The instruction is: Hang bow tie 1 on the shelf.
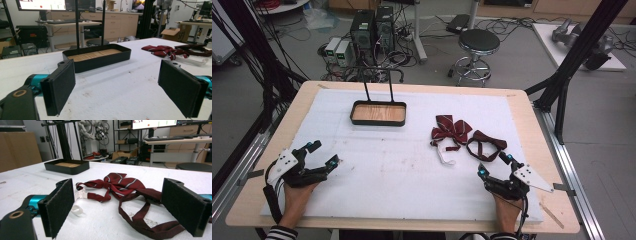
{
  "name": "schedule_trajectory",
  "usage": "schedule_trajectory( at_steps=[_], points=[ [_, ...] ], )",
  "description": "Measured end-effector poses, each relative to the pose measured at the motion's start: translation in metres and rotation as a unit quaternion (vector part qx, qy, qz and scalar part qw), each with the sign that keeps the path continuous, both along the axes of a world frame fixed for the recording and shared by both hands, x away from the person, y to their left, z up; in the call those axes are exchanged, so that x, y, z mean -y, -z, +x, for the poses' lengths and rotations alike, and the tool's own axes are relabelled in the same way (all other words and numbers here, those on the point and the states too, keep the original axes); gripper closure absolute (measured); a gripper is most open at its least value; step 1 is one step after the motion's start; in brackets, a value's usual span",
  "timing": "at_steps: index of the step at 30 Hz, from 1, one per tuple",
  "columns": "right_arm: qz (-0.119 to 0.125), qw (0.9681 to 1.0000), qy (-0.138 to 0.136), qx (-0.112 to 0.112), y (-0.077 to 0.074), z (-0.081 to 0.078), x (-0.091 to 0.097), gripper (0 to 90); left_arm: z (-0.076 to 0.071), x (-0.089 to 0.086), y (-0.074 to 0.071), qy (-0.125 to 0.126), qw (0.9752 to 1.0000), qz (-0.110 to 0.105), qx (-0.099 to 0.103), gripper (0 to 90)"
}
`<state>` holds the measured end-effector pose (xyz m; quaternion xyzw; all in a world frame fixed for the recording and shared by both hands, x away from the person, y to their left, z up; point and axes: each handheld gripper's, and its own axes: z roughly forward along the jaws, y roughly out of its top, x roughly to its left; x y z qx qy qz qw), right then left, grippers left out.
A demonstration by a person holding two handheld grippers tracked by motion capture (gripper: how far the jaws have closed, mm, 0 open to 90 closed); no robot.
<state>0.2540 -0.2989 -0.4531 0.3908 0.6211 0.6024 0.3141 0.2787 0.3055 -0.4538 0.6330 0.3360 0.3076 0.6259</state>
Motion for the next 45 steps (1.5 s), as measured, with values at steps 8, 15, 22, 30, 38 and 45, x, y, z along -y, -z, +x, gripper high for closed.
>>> schedule_trajectory(
  at_steps=[8,15,22,30,38,45],
  points=[
    [0.000,1.0000,0.001,0.000,0.000,0.000,0.000,10.9,0.000,0.000,0.000,0.000,1.0000,0.000,0.000,14.8],
    [0.002,1.0000,0.000,-0.004,0.000,0.001,0.001,10.9,-0.001,0.001,0.000,-0.001,0.9999,0.007,0.009,14.8],
    [0.004,1.0000,-0.004,-0.007,-0.001,0.002,0.001,10.9,-0.001,0.001,0.000,-0.002,1.0000,0.005,0.006,14.8],
    [0.015,0.9992,-0.024,-0.030,-0.006,0.007,0.002,10.9,0.000,0.001,0.000,-0.001,1.0000,0.004,0.005,14.8],
    [-0.006,0.9986,-0.040,-0.035,-0.030,0.013,0.000,10.9,-0.001,0.001,0.000,-0.001,1.0000,0.004,0.005,14.8],
    [-0.039,0.9960,-0.067,-0.044,-0.055,0.025,-0.010,10.9,-0.001,0.001,0.000,-0.001,1.0000,0.004,0.005,14.8]
  ],
)
